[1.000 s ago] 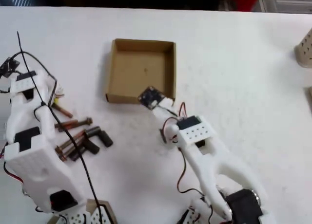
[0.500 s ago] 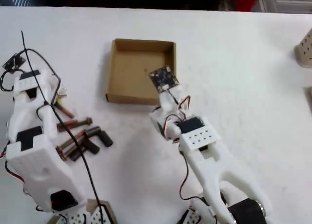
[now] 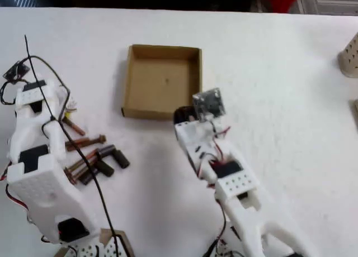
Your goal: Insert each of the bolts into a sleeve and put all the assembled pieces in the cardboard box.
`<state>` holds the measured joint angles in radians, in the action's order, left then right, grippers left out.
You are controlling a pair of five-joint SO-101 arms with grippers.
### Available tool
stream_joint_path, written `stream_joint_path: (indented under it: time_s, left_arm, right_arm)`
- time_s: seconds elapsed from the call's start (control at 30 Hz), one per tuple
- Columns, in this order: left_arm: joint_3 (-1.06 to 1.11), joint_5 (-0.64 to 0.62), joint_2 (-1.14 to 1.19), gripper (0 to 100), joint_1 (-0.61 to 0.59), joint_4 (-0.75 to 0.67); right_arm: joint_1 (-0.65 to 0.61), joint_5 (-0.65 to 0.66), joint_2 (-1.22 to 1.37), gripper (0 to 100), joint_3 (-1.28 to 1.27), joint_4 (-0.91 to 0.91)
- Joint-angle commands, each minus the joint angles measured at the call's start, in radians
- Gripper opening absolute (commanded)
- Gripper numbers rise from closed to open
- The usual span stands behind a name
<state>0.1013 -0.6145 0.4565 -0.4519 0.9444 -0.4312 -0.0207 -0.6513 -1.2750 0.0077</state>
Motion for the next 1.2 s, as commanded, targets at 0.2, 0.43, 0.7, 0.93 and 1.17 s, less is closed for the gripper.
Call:
stream_joint_path:
  time_s: [0.2,0.43,0.7,0.93,1.17]
  left_arm:
    - [-0.034,0.012,-0.012,2,0.045,-0.029]
    - [-0.034,0.012,-0.012,2,0.045,-0.026]
    - [-0.032,0.012,-0.012,2,0.045,-0.026]
    - [-0.002,0.055,-0.030,2,0.067,-0.032]
    - [0.198,0.077,-0.173,2,0.082,-0.206]
  right_arm:
    - [0.180,-0.132,-0.410,1.9,-0.226,-0.094]
    - [0.021,-0.137,-0.561,1.9,-0.338,-0.165]
    - [-0.068,-0.138,-0.559,1.9,-0.414,-0.341]
    - [-0.137,-0.130,-0.437,1.9,-0.358,-0.492]
    - [-0.140,-0.132,-0.024,2.0,-0.163,-0.694]
